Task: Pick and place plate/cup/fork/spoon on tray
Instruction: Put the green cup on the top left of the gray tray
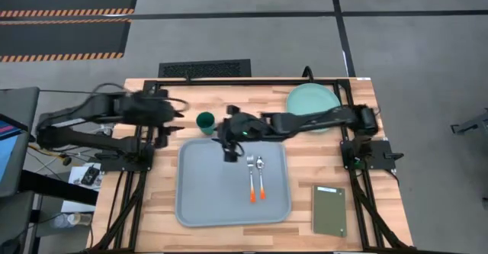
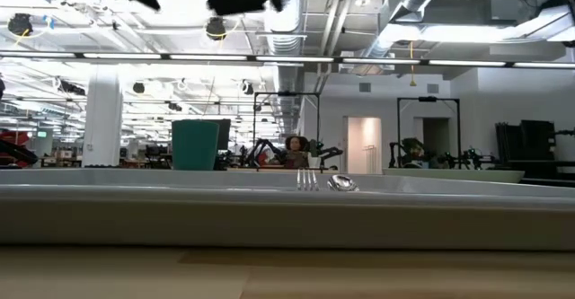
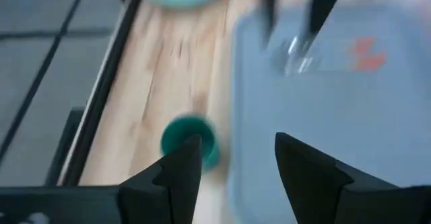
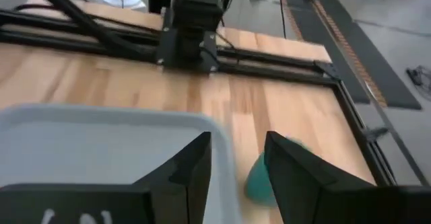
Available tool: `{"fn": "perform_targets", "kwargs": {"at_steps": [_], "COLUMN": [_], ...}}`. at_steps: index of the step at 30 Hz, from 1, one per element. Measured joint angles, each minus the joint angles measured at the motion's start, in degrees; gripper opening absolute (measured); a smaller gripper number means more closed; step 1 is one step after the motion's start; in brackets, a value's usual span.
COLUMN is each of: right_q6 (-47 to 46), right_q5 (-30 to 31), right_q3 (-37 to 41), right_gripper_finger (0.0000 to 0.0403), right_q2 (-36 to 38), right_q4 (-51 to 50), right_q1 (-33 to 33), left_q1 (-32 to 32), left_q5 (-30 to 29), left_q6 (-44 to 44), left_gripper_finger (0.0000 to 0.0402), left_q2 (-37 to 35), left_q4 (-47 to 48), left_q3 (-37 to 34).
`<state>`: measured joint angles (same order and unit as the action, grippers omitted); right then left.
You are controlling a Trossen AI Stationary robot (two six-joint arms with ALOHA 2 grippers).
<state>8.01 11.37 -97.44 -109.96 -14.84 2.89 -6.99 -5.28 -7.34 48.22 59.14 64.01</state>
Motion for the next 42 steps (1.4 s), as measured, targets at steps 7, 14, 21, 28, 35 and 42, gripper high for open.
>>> {"fn": "perform_targets", "kwargs": {"at_steps": [7,14,21,28,35,42], "right_q6": [4.7,6.5,7.8,8.5,8.7,9.9], "right_q5": [-4.9,-7.3,-7.2,-5.5,-2.0,-2.3], "right_q3": [-12.1,-25.9,-30.4,-30.4,-30.5,-30.5], "right_gripper_finger": [0.0211,0.0288,0.0293,0.0289,0.0192,0.0047], "right_q2": [-12.8,-22.1,-29.1,-31.0,-30.6,-31.0], "right_q4": [-0.1,-14.8,-19.7,-20.4,-20.3,-24.3], "right_q1": [-6.1,-7.9,-7.9,-9.1,-9.4,-10.3], "left_q1": [2.6,2.8,2.7,2.7,2.7,2.7], "left_q5": [0.2,0.1,0.1,0.0,-1.7,-1.9], "left_q6": [7.2,8.9,7.6,7.5,7.4,6.9], "left_gripper_finger": [0.0177,0.0177,0.0177,0.0177,0.0177,0.0177], "left_q2": [-9.8,-12.4,-12.1,-11.9,-11.9,-11.8], "left_q4": [-3.6,-3.3,-3.2,-3.2,-3.2,-3.1], "left_q3": [0.0,0.0,0.0,0.0,0.0,0.0]}}
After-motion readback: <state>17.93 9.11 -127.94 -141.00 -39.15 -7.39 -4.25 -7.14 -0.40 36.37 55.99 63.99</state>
